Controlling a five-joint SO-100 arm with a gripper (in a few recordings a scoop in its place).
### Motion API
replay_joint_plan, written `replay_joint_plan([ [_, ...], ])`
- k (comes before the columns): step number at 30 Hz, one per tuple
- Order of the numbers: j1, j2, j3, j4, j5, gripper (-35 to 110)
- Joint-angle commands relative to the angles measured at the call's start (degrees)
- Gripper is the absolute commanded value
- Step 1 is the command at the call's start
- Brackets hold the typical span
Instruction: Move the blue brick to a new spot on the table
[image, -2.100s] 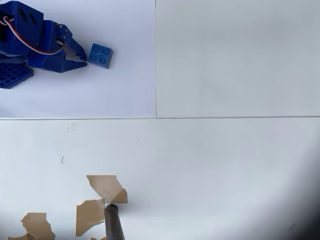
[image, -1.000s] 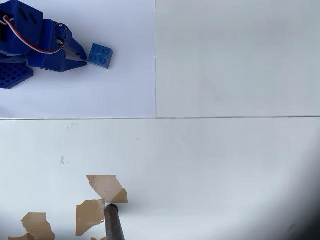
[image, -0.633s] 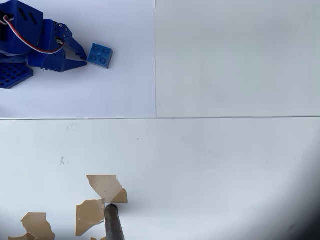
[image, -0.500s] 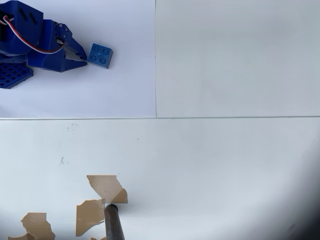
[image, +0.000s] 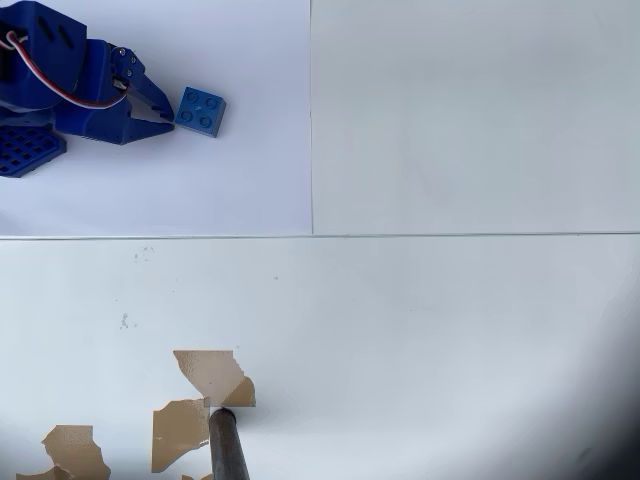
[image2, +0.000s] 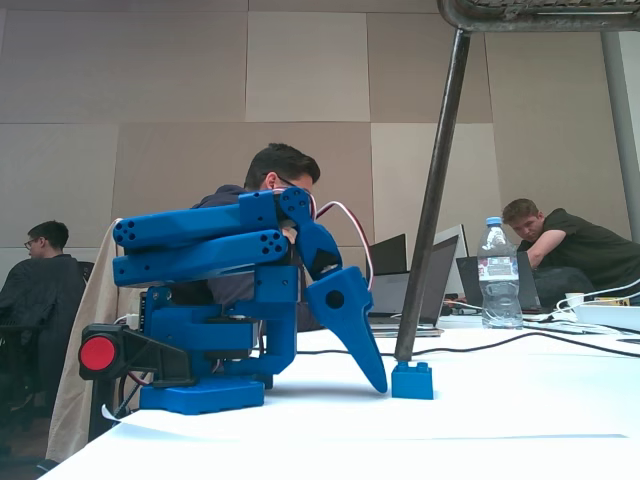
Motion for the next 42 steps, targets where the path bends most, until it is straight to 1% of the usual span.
replay_joint_plan([
  [1, 1.41, -0.09, -1.76, 1.85, -1.32, 2],
  [7, 2.72, -3.78, -8.0, 3.87, -4.04, 3],
  [10, 1.05, -10.72, -13.89, 4.04, -1.32, 4],
  [14, -1.85, -24.61, -24.7, 2.72, 4.39, 5],
  [16, -2.11, -30.76, -29.18, 1.49, 5.1, 10],
  [19, -0.62, -37.27, -33.31, -1.14, 3.16, 21],
  [21, 1.49, -39.11, -33.93, -3.6, 1.23, 29],
  [27, 6.68, -43.59, -32.52, -8.26, -6.06, 37],
  [33, 8.35, -50.89, -30.94, -14.24, -8.09, 37],
  [42, 4.39, -57.66, -28.39, -20.04, -5.19, 33],
])
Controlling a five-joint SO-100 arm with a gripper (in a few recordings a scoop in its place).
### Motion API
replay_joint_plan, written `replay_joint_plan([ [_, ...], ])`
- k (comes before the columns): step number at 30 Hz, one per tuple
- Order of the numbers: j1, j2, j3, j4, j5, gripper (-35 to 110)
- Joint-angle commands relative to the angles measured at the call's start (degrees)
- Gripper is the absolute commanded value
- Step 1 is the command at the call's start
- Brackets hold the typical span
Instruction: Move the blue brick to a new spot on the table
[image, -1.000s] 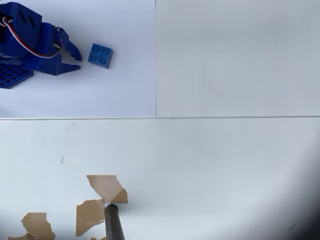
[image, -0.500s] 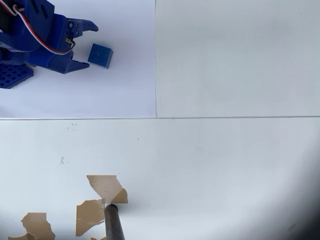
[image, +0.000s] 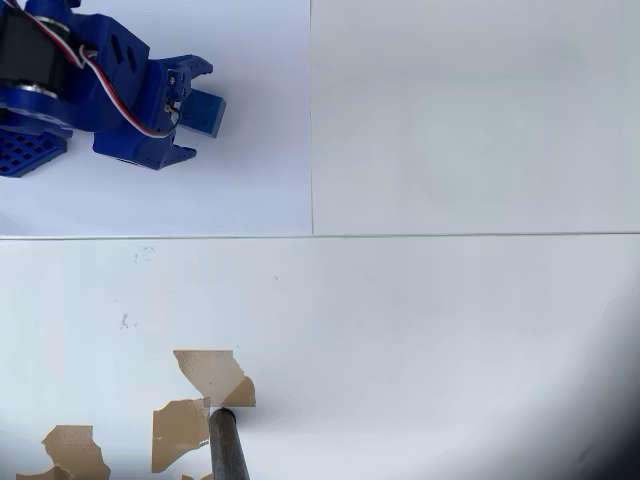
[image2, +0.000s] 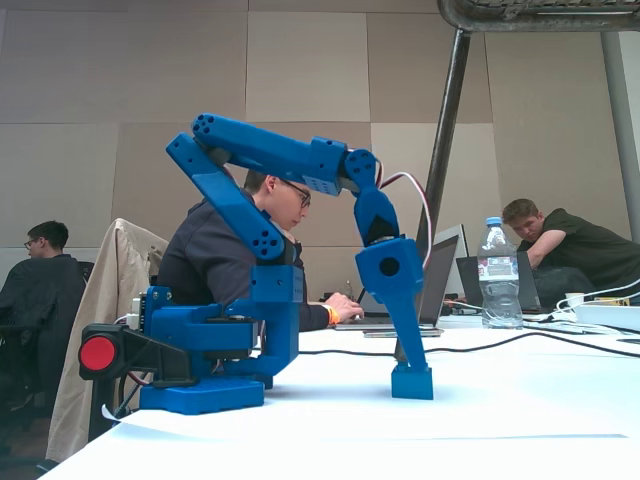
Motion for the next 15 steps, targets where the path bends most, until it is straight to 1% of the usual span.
replay_joint_plan([
  [1, -2.02, -0.53, 1.41, -2.99, 1.14, 32],
  [5, -5.27, 0.97, 3.78, -3.52, 3.52, 28],
  [8, -7.03, 1.85, 5.27, -3.43, 5.36, 21],
  [12, -7.03, 1.49, 6.5, -4.92, 6.42, 12],
  [15, -5.89, -0.18, 6.33, -6.33, 5.8, 8],
])
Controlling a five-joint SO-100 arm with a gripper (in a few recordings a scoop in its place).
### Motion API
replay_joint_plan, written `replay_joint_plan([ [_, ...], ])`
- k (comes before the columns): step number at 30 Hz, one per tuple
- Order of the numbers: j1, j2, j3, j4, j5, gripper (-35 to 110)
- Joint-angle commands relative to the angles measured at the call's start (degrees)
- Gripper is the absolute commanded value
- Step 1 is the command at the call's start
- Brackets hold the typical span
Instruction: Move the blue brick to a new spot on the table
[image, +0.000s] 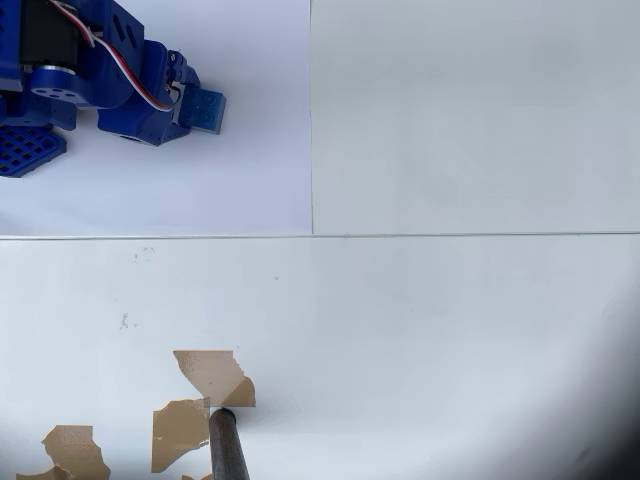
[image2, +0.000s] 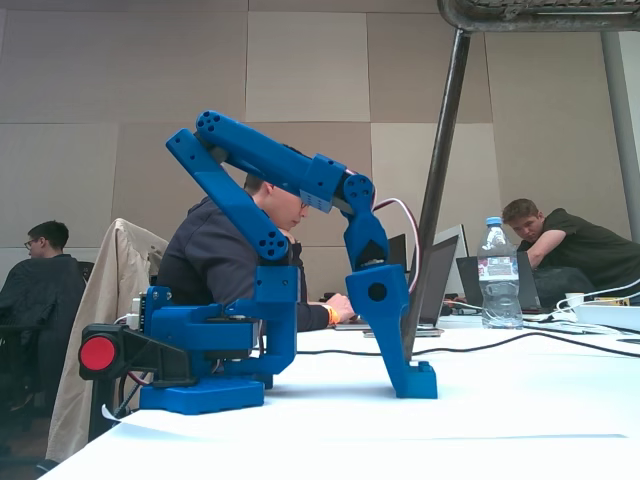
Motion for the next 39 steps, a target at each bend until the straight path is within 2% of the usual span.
replay_joint_plan([
  [1, 1.41, -0.7, -0.79, -2.02, -0.44, 7],
  [10, 4.48, -0.88, -14.68, 7.73, -0.09, 6],
  [17, 12.74, -8.79, -31.38, 13.89, 0.62, 5],
  [24, 30.06, -21.62, -43.77, 17.49, 0.0, 5],
  [32, 52.65, -29.53, -46.32, 20.3, -4.57, 4],
  [39, 62.31, -34.98, -46.58, 22.24, -5.8, 4],
])
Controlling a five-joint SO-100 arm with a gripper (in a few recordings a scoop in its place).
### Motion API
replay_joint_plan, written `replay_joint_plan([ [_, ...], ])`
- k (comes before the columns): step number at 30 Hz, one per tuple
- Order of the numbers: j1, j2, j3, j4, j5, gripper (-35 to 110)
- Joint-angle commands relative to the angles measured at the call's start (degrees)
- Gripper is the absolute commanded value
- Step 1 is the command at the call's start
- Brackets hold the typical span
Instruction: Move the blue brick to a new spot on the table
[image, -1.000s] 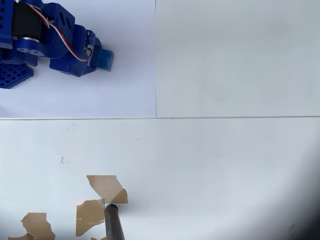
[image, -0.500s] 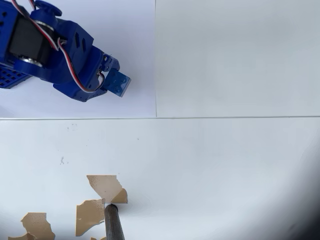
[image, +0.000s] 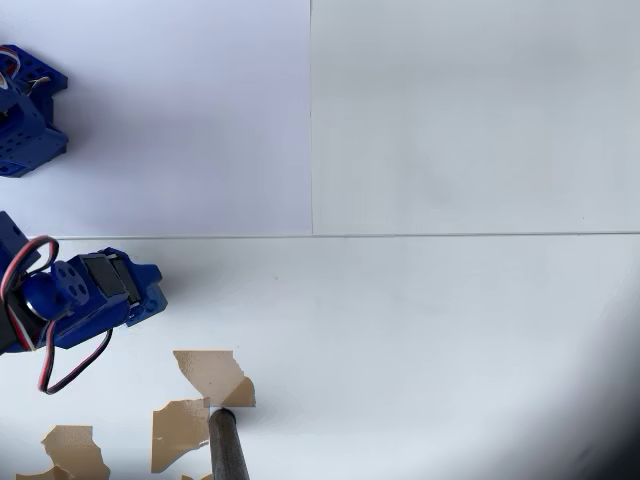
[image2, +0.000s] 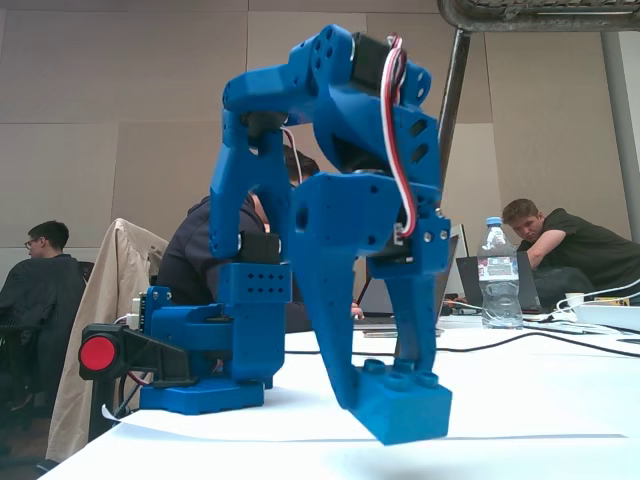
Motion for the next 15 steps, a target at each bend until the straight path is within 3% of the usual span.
replay_joint_plan([
  [1, 4.13, -1.49, -5.45, 0.97, -0.35, 4],
  [9, 10.37, -7.91, -6.24, -1.67, -2.2, 5],
  [15, 10.72, -6.5, -6.5, -0.35, -3.25, 26],
])
